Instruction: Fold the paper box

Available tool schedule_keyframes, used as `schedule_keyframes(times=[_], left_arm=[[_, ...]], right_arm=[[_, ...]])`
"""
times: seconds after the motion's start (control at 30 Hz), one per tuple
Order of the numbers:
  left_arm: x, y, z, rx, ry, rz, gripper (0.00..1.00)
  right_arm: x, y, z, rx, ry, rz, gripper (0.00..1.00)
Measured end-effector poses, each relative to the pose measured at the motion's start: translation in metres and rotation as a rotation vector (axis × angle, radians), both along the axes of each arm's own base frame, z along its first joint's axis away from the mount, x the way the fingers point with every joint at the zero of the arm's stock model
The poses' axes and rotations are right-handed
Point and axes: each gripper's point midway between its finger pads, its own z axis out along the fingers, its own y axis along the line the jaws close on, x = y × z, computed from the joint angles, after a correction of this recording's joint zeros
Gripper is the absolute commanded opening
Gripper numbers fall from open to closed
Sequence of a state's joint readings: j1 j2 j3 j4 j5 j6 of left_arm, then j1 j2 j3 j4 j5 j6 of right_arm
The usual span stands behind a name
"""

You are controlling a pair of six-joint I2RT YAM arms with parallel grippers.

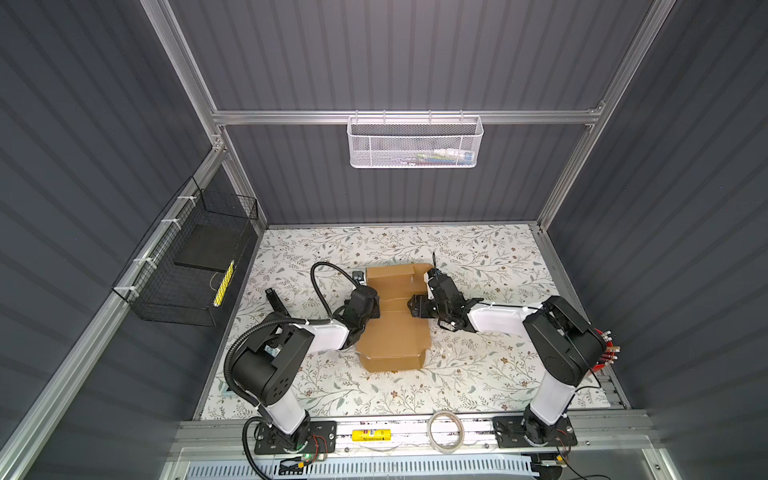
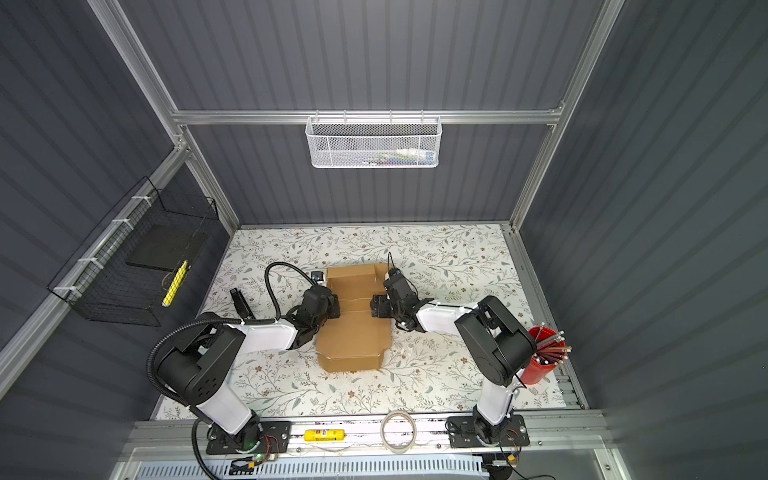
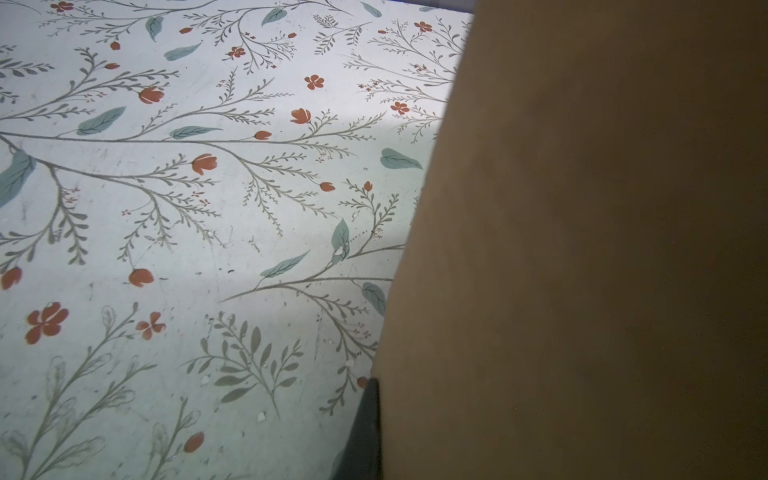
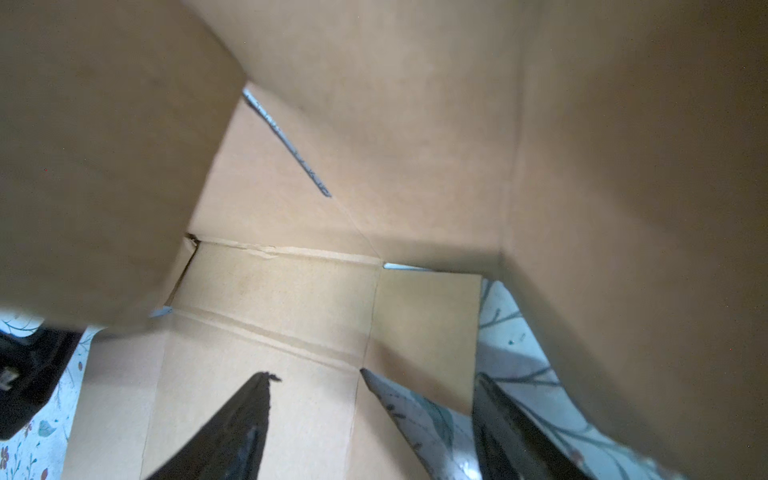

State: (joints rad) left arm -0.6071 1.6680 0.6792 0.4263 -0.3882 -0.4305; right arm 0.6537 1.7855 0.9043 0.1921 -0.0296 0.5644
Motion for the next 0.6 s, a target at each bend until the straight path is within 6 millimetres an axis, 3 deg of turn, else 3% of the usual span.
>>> schedule_keyframes(times=[0.4, 0.6], left_arm=[[0.001, 0.001, 0.0, 0.002, -0.002, 0.005, 0.0], [0.0, -0.002, 0.0, -0.006, 0.003, -0.008, 0.0]], right_arm=[[0.0, 0.008, 0.007, 0.016, -0.031, 0.047, 0.75], [-0.002, 0.027, 0.021, 0.049, -0.063, 0.1, 0.76]])
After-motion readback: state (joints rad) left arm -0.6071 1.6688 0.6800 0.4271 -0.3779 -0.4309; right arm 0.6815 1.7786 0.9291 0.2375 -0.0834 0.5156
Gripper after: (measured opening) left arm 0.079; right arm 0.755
